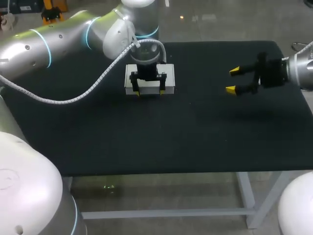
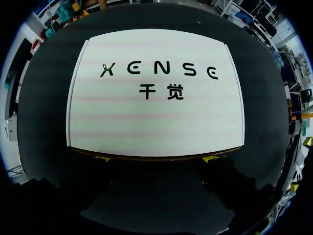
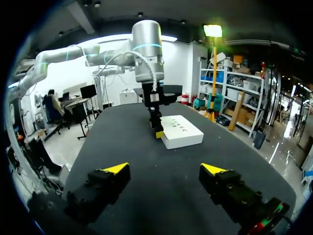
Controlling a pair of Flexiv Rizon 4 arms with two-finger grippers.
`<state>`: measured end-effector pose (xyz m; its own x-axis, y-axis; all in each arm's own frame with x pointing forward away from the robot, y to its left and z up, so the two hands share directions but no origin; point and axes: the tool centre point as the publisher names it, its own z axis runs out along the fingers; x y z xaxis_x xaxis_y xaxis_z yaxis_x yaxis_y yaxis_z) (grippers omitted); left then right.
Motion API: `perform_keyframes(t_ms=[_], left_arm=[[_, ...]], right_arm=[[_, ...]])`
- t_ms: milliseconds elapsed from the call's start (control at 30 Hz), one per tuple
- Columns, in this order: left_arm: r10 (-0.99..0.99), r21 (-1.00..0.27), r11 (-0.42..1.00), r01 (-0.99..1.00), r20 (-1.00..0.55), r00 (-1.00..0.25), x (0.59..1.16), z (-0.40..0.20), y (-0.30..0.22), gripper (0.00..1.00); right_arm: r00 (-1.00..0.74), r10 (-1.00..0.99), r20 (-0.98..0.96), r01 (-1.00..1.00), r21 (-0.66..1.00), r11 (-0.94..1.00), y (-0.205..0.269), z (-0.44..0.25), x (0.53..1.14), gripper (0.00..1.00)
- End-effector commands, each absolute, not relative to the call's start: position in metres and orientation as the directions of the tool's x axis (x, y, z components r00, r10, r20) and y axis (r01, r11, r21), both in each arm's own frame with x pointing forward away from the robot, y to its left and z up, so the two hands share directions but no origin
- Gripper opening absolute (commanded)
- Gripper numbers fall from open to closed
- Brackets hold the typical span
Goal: Assemble the packaging by folding the flat box into shape, placing the metal phone stand inside, and closing the box properly
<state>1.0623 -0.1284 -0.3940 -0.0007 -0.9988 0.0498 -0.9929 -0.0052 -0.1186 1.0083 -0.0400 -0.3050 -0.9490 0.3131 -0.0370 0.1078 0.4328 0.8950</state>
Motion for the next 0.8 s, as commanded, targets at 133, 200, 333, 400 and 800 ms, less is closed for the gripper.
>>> perform_keyframes(t_ms=[133,200,333,400,800], left_arm=[[-0.999,-0.066,-0.012,-0.998,0.049,0.008,1.096,-0.394,-0.129,1.00],[-0.999,-0.061,-0.016,-0.998,0.048,0.013,1.105,-0.394,-0.127,1.00],[-0.998,-0.053,-0.024,-0.998,0.052,0.021,1.120,-0.395,-0.125,1.00],[-0.998,-0.049,-0.027,-0.998,0.054,0.025,1.129,-0.396,-0.125,1.00],[-0.998,-0.042,-0.045,-0.998,0.046,0.043,1.165,-0.395,-0.129,1.00]], right_arm=[[-0.949,0.312,-0.037,0.107,0.896,0.431,-0.040,-0.305,1.009,1.00],[-0.949,0.312,-0.037,0.107,0.896,0.431,-0.040,-0.305,1.009,1.00],[-0.949,0.312,-0.037,0.107,0.896,0.431,-0.040,-0.305,1.009,1.00],[-0.949,0.312,-0.037,0.107,0.896,0.431,-0.040,-0.305,1.009,1.00],[-0.949,0.312,-0.037,0.107,0.896,0.431,-0.040,-0.305,1.009,1.00]])
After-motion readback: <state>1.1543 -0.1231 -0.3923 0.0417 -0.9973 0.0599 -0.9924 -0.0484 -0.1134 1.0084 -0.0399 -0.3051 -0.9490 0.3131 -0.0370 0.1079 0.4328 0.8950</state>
